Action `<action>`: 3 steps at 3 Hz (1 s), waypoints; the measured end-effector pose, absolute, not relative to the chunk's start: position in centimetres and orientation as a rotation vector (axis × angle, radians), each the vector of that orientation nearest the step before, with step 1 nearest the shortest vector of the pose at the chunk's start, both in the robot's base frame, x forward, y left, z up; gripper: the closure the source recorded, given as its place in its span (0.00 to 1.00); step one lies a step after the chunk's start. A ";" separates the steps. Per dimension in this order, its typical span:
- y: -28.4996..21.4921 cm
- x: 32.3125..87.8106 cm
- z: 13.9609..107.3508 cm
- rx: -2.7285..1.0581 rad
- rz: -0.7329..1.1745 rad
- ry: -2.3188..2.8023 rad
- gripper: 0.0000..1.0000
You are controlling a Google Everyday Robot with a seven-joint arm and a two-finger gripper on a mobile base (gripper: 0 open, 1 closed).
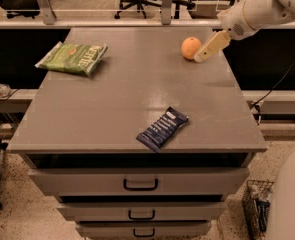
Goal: Move orange near rxbar blueberry
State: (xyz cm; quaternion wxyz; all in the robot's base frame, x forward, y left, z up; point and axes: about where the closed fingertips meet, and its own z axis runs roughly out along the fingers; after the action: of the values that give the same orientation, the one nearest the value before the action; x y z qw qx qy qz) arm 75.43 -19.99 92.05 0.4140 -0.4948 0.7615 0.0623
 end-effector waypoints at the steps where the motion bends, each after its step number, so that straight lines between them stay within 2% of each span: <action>1: -18.3 76.8 90.3 -1.183 0.250 1.938 0.00; 3: -16.7 79.3 87.2 -1.057 0.270 2.012 0.00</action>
Offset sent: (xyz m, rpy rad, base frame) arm 0.0392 0.0327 -0.0553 0.1076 0.0959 -0.1585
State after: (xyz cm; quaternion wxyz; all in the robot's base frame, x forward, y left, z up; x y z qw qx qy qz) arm 79.33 -16.74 87.17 0.4136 -0.4205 0.8003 0.1076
